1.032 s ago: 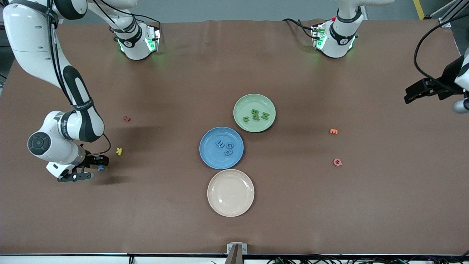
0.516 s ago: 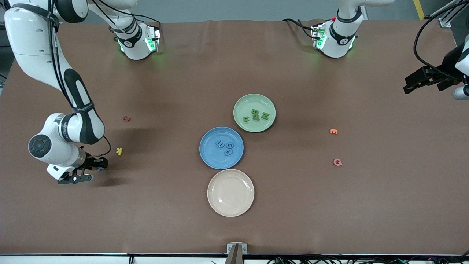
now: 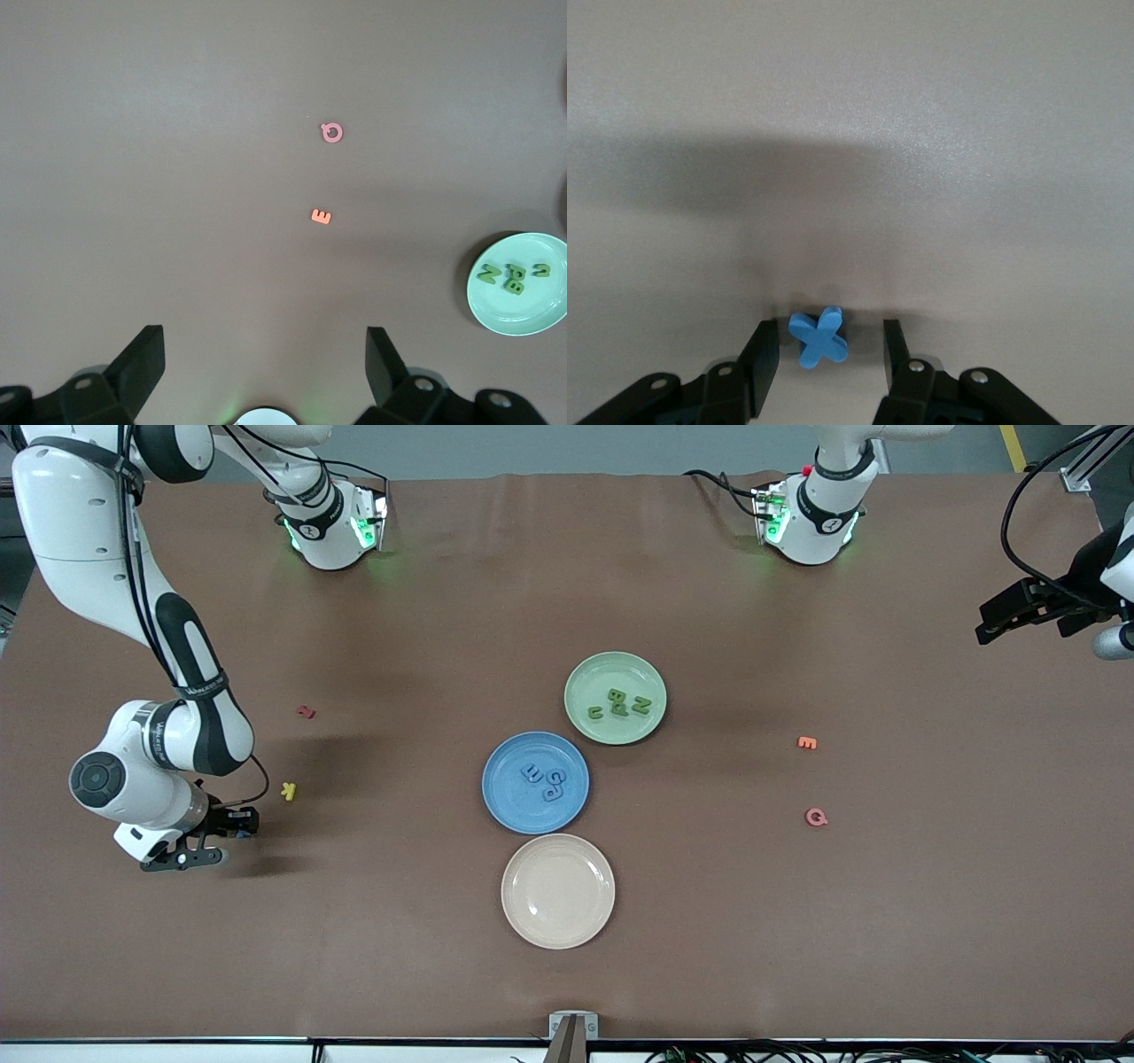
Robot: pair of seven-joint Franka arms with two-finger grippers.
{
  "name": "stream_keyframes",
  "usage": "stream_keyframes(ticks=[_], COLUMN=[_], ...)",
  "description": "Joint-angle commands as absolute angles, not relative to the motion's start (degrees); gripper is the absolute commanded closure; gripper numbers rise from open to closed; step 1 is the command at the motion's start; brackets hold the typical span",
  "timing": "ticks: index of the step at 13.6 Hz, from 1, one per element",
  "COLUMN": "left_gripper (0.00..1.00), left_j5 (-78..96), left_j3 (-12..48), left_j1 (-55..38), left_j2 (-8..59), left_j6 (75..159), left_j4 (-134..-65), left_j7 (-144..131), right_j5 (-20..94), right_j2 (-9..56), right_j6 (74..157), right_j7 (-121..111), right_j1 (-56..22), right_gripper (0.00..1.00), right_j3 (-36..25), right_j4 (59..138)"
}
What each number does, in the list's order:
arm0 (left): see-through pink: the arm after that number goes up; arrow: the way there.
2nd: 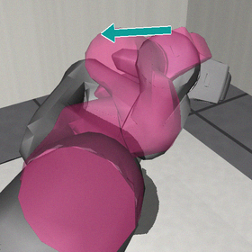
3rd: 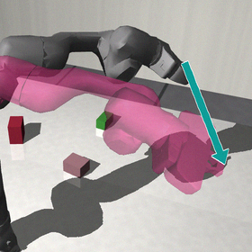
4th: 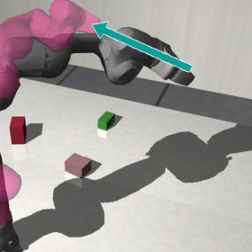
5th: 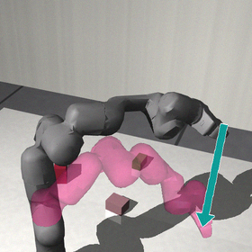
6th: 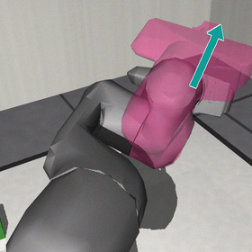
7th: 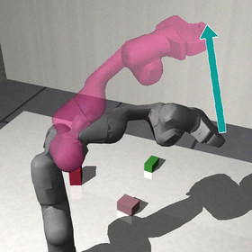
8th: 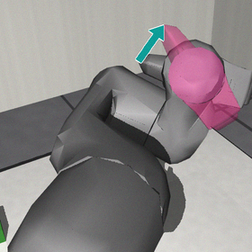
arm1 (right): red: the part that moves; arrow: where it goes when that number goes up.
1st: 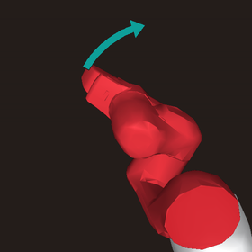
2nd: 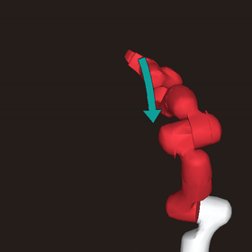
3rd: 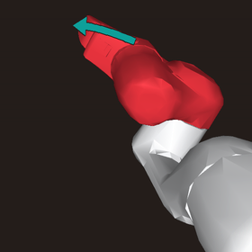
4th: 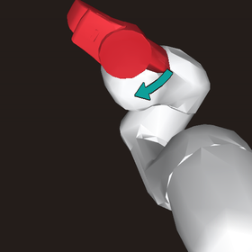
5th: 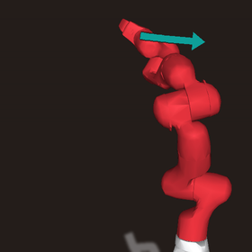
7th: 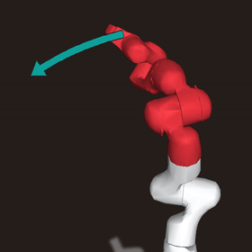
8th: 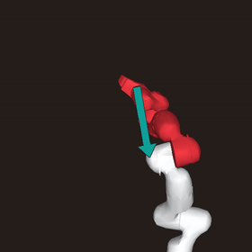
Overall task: Sort letters by color into matching plates
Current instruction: 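Grasp the blue x with the right gripper while the left gripper returns to rest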
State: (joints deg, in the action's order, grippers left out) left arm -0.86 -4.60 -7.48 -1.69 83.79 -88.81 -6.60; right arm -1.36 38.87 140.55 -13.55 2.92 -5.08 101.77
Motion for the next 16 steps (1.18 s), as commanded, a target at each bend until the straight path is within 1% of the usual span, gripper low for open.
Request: stream_keyframes(ticks=[1,6,10,13,16], left_gripper=[0.0,0.0,0.0,0.0,0.0], left_j5=[-0.7,-0.79,-1.93,-2.2,-2.2], left_j3=[-4.57,-3.87,-3.78,-3.96,-3.87], left_j1=[-7.91,-7.3,-7.38,-7.38,-7.47], left_j2=[-2.81,-2.55,-1.41,-1.85,-1.5], left_j6=[83.5,84.54,85.69,85.69,87.18], left_j4=[-89.56,-88.95,-88.95,-89.03,-89.03], left_j7=[-5.89,-5.89,-6.07,-5.98,-5.98], right_j5=[-1.14,-1.23,-1.14,-1.23,-1.23], right_j2=[39.9,39.99,39.99,39.73,38.68], right_j6=[140.98,141.06,141.06,140.89,138.62], right_j7=[-14.33,-14.33,-14.24,-14.06,-13.89], right_j1=[4.31,4.31,4.31,4.13,3.26], right_gripper=[0.47,0.6,0.76,0.82,0.83], right_j3=[-3.87,-3.52,-3.43,-3.43,-3.08], right_j4=[100.46,100.46,100.46,100.37,99.23])
